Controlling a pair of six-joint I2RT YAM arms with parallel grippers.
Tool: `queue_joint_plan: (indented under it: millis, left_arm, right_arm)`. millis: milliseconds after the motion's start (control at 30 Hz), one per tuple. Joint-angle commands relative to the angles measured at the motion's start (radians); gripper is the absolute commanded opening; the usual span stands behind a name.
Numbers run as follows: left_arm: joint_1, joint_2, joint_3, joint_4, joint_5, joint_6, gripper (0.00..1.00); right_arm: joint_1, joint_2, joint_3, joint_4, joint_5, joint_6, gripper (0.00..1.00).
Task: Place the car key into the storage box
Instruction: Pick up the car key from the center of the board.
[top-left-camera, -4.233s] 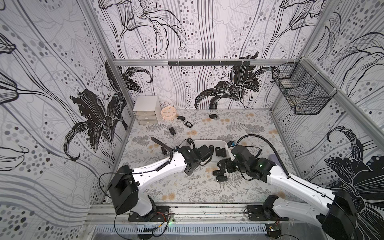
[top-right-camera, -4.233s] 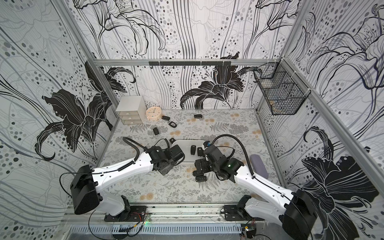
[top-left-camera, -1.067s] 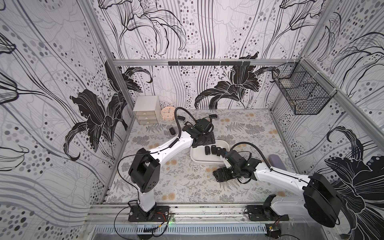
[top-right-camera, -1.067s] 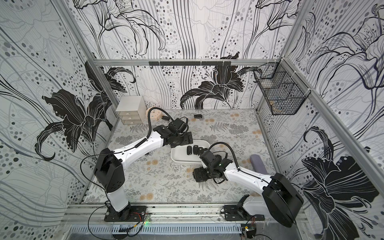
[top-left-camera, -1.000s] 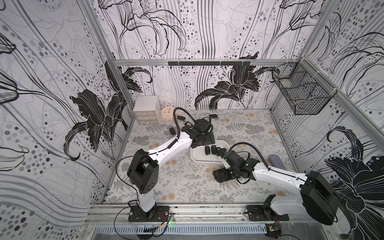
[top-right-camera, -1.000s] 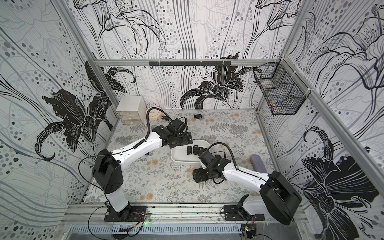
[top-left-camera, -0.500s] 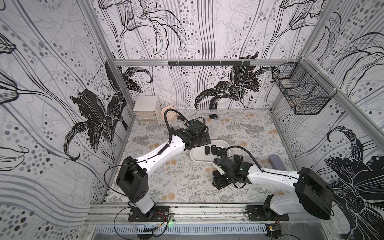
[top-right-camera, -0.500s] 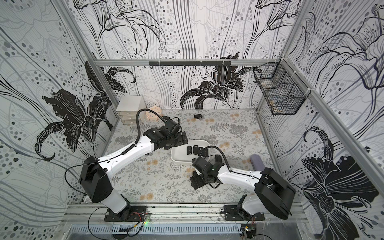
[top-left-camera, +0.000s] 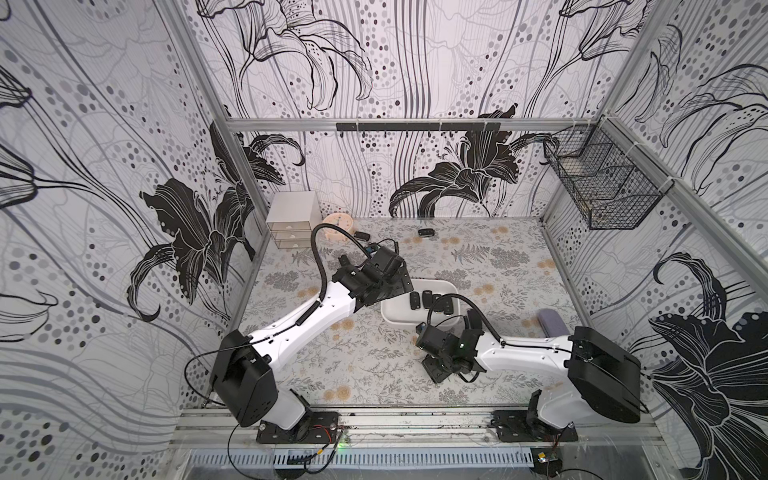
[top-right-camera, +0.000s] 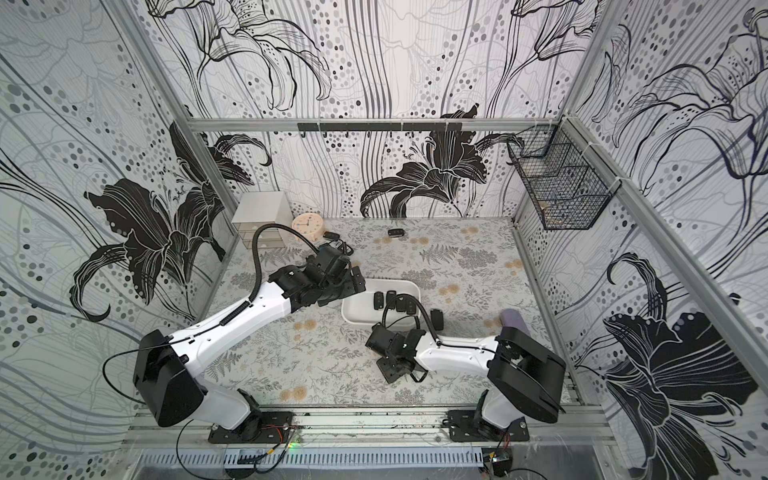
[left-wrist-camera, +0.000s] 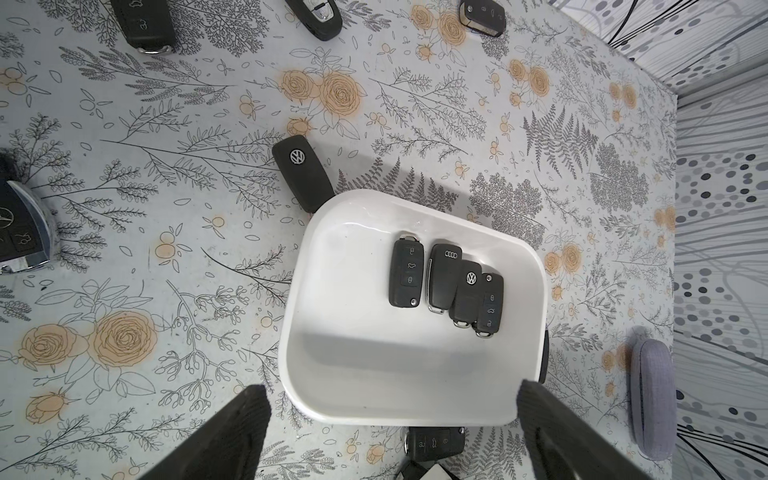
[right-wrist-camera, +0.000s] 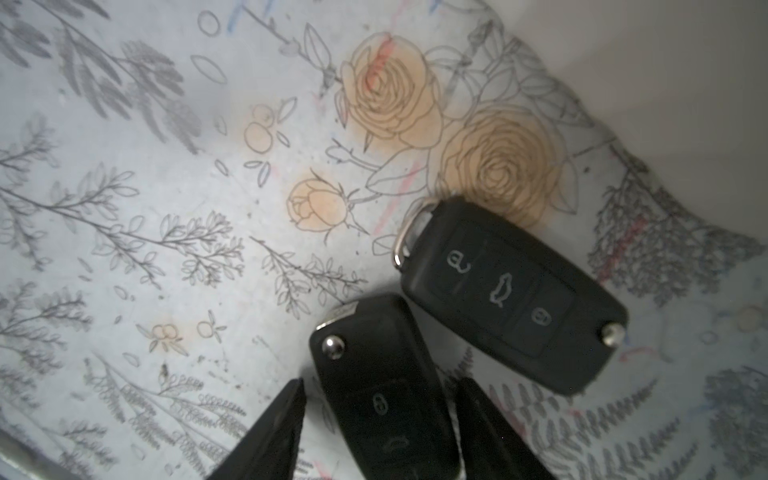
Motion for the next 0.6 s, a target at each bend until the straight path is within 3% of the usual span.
queue_joint_plan:
  millis: [0, 133, 233, 567]
  left_arm:
    - [0.003, -0.03, -0.024, 0.02, -0.028, -0.017, 0.96]
    - [0.003, -0.036, -0.03, 0.026, -0.029, -0.017, 0.96]
    - [0.004, -0.03, -0.03, 0.035, -0.029, -0.017, 0.96]
    - [0.006, 0.006, 0.023, 0.042, -0.046, 0.022, 0.96]
  right_arm:
    - [0.016, 0.024, 0.023, -0.055, 0.059, 0.011, 0.51]
    - [0.02, -0.005, 0.026, -0.076, 0.066, 0.02, 0.42]
    - [0.022, -0.049, 0.025, -0.089, 0.063, 0.031, 0.29]
    - [0.02, -0.184, 0.104, -0.2, 0.099, 0.086, 0.3]
